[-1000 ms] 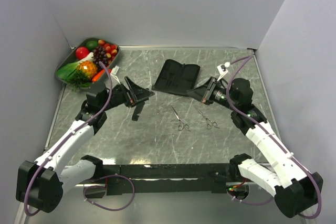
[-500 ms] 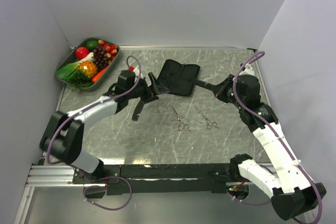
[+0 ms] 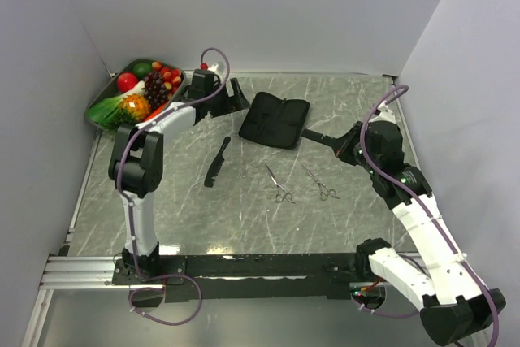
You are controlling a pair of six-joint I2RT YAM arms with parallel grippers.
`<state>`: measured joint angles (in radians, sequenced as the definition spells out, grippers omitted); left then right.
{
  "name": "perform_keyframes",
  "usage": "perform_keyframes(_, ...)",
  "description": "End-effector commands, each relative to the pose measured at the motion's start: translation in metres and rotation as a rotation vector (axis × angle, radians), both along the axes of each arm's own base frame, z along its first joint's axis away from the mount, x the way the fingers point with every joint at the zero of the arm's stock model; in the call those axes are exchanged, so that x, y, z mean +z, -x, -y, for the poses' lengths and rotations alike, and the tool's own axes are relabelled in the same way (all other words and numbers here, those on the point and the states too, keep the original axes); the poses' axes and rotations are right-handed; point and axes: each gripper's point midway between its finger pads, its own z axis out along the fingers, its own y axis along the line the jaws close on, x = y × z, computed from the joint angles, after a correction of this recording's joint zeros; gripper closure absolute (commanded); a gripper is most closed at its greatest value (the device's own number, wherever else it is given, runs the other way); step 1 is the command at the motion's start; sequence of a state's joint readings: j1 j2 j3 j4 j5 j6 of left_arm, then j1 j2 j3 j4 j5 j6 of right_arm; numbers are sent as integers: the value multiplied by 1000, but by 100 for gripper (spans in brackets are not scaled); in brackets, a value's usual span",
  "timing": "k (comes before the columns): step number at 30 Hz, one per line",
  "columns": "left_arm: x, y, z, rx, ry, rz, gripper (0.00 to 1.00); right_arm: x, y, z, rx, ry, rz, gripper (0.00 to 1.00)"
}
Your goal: Sort the hair-cutting tools
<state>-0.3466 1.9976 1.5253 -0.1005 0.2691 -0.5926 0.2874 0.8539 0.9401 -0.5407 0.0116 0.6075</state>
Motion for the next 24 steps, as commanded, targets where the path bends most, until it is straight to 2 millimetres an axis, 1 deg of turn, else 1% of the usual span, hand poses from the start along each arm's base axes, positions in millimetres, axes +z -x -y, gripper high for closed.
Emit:
perform_keyframes(1, -35, -10, -5, -120, -39, 8, 3, 7, 4, 6, -9, 14, 43, 100)
perform_keyframes(2, -36, -12, -3, -137, -29, 21, 3, 8, 4, 6, -5, 16, 46, 100)
perform_keyframes(3, -50, -13, -2, -157, -36, 3, 3, 9, 5, 6, -3, 17, 50, 100)
perform_keyframes(4, -51, -13, 4, -197, -15, 3, 3, 9, 5, 7, -1, 23, 52, 100)
perform_keyframes(5, -54, -13, 6, -217, -13, 1, 3, 9, 6, 7, -2, 25, 51, 100)
perform_keyframes(6, -71, -10, 7, -246, -19, -33, 3, 10, 6, 8, -5, 27, 51, 100)
perform_keyframes(7, -71, -11, 9, -267, -11, -32, 3, 8, 8, 8, -4, 30, 47, 100)
perform_keyframes(8, -73, -7, 13, -302, 12, -40, 3, 6, 8, 9, -6, 34, 44, 100)
perform_keyframes(10, -86, -2, 15, -327, 27, -55, 2, 5, 10, 9, -3, 30, 43, 100)
perform_keyframes(11, -87, 3, 19, -358, 53, -60, 2, 1, 11, 9, -4, 29, 35, 100)
perform_keyframes(15, -103, 17, 24, -404, 108, -103, 2, -8, 16, 8, 0, 18, 11, 100)
perform_keyframes(21, -128, 33, 26, -423, 146, -184, 5, -16, 20, 7, 0, 3, -8, 100)
perform_keyframes(22, -130, 36, 27, -431, 153, -194, 6, -17, 22, 3, 18, -10, -13, 100)
perform_keyframes(23, -130, 34, 29, -438, 166, -182, 7, -21, 23, 2, 22, -17, -22, 100)
perform_keyframes(24, -135, 38, 30, -444, 178, -199, 14, -21, 24, 1, 26, -21, -20, 100)
